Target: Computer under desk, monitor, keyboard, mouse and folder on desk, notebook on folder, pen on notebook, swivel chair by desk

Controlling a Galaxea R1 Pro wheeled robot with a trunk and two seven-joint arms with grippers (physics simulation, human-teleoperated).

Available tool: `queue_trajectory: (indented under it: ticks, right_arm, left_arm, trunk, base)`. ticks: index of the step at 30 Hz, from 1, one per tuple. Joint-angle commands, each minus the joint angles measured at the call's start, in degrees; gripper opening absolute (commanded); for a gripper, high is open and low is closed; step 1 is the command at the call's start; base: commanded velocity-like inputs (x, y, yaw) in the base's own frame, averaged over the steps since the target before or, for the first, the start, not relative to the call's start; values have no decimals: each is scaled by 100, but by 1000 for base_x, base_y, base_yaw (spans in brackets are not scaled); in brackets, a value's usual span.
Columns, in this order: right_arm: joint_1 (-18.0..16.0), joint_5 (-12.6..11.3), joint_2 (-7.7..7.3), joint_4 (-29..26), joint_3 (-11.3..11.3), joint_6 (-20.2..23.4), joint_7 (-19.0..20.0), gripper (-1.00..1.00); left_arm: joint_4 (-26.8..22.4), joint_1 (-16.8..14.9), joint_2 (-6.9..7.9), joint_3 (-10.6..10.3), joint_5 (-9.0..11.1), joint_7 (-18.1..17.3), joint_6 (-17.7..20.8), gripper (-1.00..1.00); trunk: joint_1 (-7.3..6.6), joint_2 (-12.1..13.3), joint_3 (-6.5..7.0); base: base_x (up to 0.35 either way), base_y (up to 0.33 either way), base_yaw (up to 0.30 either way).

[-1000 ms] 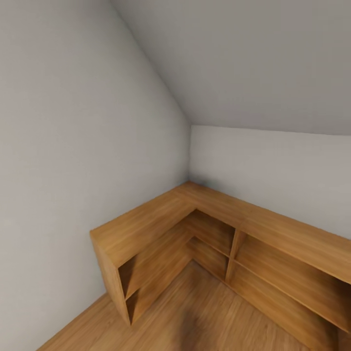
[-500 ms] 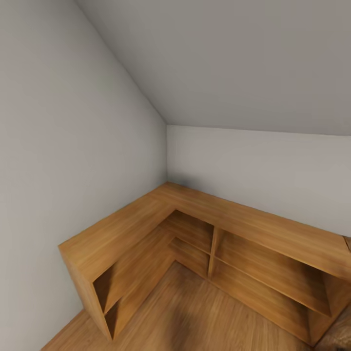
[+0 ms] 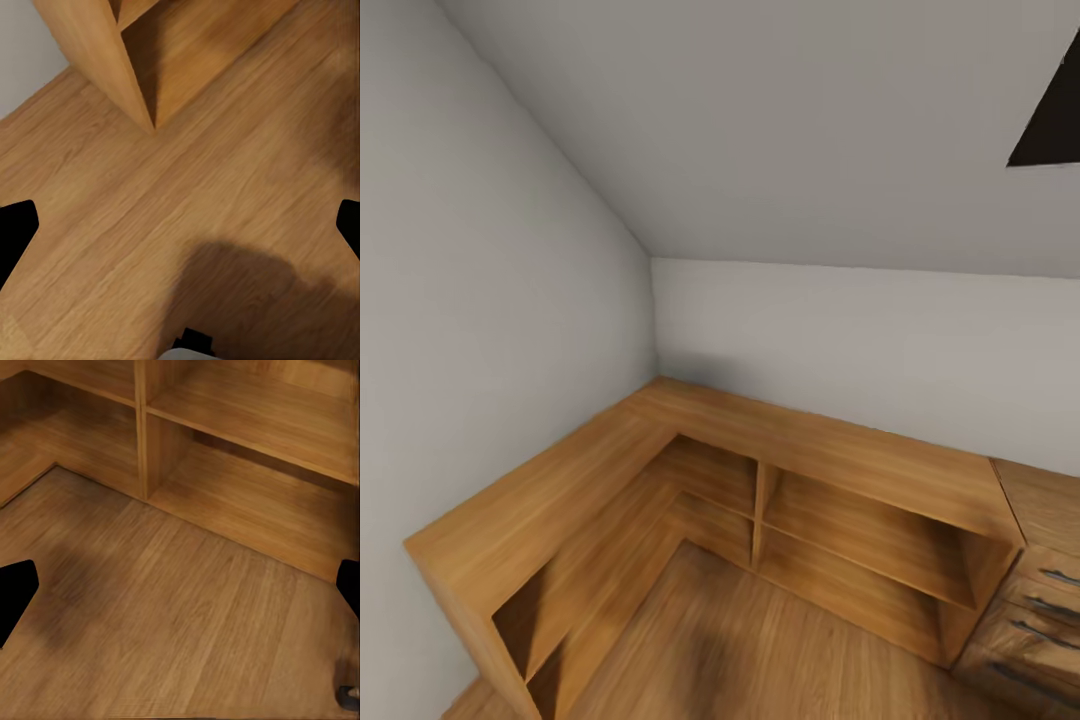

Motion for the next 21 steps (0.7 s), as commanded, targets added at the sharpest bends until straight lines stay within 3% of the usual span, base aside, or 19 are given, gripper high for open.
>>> queue_trajectory:
  ticks: [1, 9, 21]
  right_arm:
    - [-5, 4, 3, 3, 48, -4, -55, 100]
    - [-5, 2, 7, 3, 49, 37, -54, 100]
    - [-5, -1, -7, -5, 43, 361, -54, 100]
  left_arm:
    - [0, -3, 4, -55, 23, 41, -17, 100]
    - [-1, -3, -19, -87, -7, 12, -17, 100]
    - [-1, -3, -26, -99, -10, -8, -16, 100]
  trunk:
    - [1, -6, -8]
    - [1, -6, -8]
    - [1, -6, -8]
  base:
    - [30, 58, -300]
    - [186, 190, -300]
    - [197, 284, -296]
